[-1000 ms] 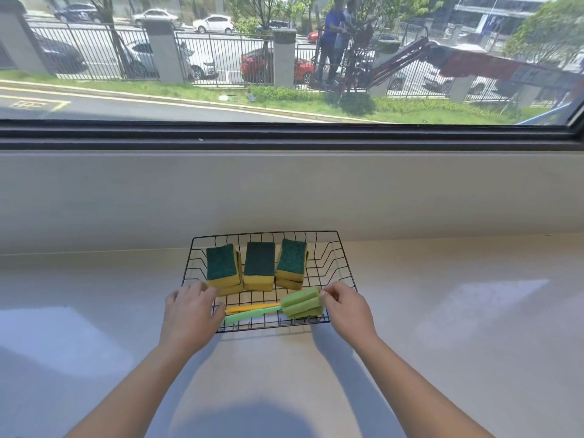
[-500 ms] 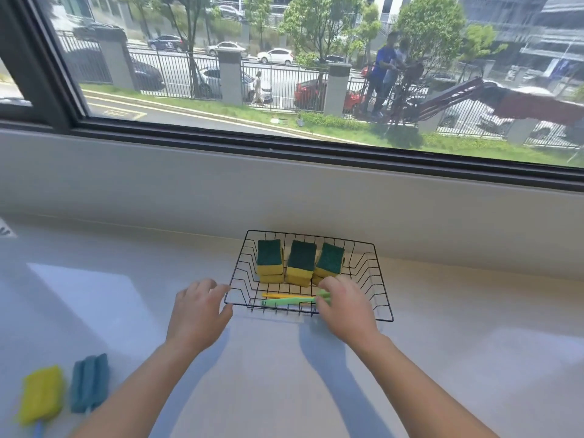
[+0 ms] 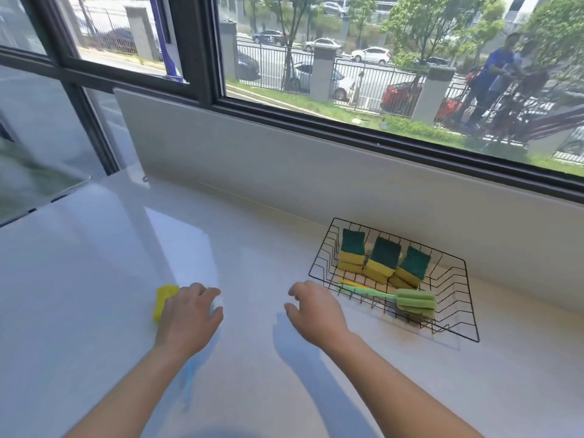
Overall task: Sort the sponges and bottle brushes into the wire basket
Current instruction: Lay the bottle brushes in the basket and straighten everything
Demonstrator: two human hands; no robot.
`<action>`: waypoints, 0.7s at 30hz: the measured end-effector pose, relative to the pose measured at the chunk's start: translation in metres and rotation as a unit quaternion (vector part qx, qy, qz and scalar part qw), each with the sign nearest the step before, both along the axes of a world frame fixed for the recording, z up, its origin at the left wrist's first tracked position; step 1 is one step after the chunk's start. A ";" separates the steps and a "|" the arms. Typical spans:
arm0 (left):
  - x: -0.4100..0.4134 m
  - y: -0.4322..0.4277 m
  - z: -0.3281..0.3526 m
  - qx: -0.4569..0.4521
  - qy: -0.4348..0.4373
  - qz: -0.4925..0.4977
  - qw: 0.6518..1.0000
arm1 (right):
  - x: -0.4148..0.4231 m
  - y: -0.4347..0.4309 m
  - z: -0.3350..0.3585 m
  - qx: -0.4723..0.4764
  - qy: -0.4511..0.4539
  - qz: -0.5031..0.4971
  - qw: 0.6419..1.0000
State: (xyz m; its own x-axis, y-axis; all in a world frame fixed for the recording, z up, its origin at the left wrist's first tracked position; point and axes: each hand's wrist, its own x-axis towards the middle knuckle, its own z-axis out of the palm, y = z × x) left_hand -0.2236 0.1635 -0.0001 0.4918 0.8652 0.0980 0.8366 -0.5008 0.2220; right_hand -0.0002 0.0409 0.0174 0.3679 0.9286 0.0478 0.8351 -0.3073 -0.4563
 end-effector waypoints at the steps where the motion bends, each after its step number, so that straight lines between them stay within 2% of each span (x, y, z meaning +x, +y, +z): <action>1: -0.011 0.000 -0.002 -0.002 0.007 0.010 1.000 | -0.011 0.006 -0.003 -0.009 0.006 0.012 1.000; 5: -0.051 0.001 -0.015 -0.026 0.041 0.052 0.998 | -0.050 0.027 -0.016 -0.054 0.038 0.039 0.997; 11: -0.090 0.008 -0.040 -0.109 0.060 0.113 0.986 | -0.112 0.068 -0.037 -0.122 0.166 0.037 0.978; 21: -0.097 0.019 -0.075 -0.175 0.022 0.184 0.967 | -0.161 0.107 -0.070 -0.192 0.196 -0.023 0.961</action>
